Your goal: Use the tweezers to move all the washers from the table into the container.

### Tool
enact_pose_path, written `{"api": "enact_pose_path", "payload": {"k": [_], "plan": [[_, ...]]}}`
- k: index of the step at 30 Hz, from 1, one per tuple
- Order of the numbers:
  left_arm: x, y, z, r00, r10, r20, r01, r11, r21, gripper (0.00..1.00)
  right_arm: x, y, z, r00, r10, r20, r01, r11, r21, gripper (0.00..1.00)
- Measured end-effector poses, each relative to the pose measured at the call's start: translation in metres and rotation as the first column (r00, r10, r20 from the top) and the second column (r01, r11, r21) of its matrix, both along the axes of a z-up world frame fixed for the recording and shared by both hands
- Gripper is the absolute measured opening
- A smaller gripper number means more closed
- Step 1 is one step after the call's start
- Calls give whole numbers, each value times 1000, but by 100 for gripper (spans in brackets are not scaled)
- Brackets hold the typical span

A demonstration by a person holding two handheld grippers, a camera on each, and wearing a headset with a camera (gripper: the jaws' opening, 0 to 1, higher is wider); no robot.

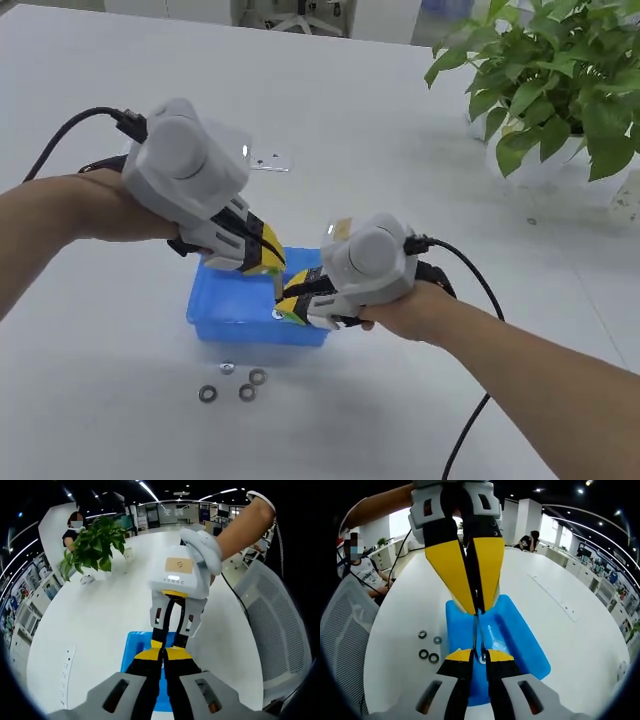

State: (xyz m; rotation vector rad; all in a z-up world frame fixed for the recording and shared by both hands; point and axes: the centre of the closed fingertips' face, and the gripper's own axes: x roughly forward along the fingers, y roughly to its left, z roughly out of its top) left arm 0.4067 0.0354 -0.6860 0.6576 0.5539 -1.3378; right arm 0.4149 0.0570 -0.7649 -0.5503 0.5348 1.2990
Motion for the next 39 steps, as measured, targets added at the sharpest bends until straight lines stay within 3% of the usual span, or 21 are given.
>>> {"api": "enact_pose_path", "payload": {"k": [7, 21, 39], "plan": [[-5, 1, 8, 1000, 5, -3, -5, 1000, -4, 5, -4, 0, 8, 1000, -2, 15, 2, 1000, 14, 11], [-18, 0, 29, 1000, -10, 22, 10, 1000, 5, 5, -16, 0, 31, 998, 5, 70, -8, 999, 39, 11], [-44, 2, 37, 1000, -18, 15, 17, 1000, 8, 5, -44, 3, 38, 996, 8, 88, -13, 998, 59, 11]]}}
